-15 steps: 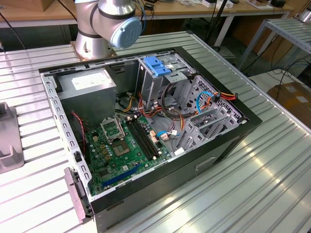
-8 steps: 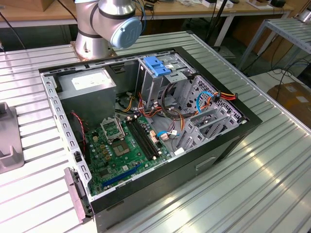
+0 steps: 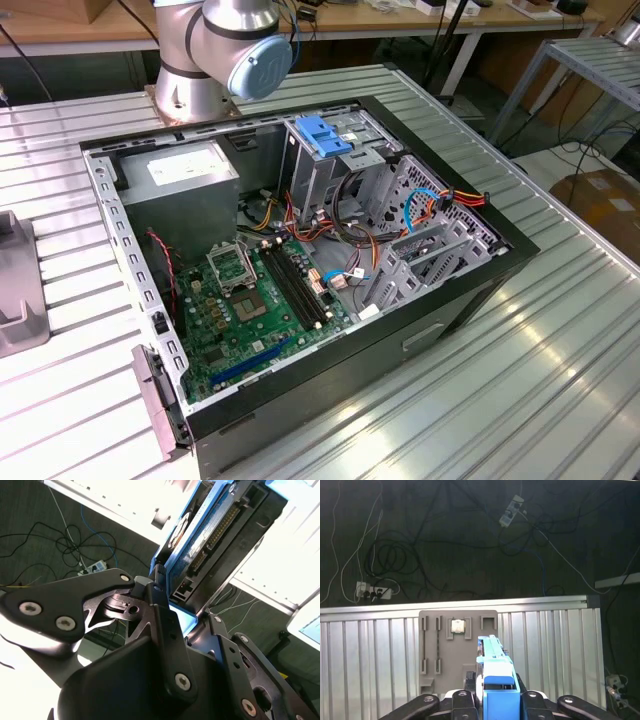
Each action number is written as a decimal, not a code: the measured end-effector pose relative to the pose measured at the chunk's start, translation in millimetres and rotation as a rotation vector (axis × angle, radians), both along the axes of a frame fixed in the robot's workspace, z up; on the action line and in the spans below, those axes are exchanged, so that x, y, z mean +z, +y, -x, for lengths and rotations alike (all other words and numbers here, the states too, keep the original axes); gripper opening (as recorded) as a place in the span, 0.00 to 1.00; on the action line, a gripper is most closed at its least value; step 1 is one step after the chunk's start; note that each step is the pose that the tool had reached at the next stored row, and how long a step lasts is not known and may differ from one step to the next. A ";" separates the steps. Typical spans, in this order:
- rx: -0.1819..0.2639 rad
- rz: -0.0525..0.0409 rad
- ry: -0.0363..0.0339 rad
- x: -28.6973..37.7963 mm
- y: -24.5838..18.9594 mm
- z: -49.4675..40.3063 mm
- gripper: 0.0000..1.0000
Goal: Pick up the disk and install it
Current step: 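Pick up the disk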
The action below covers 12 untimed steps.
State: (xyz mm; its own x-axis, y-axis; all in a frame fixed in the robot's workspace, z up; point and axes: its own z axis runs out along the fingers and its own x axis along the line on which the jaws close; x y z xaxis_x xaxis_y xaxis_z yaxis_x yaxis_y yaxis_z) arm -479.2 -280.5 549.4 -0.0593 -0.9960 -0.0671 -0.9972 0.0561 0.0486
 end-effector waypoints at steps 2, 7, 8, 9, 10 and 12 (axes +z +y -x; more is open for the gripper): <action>0.000 0.0000 -0.0001 0.0 -0.1 -0.7 0.37; 0.000 0.0000 0.0000 0.0 -0.1 -2.0 0.37; 0.000 -0.0001 -0.0001 0.0 -0.1 -2.3 0.37; 0.000 0.0000 -0.0001 0.0 -0.1 -2.7 0.37; 0.000 0.0000 0.0000 0.0 -0.1 -2.9 0.37; 0.000 0.0000 -0.0001 0.0 -0.1 -3.5 0.37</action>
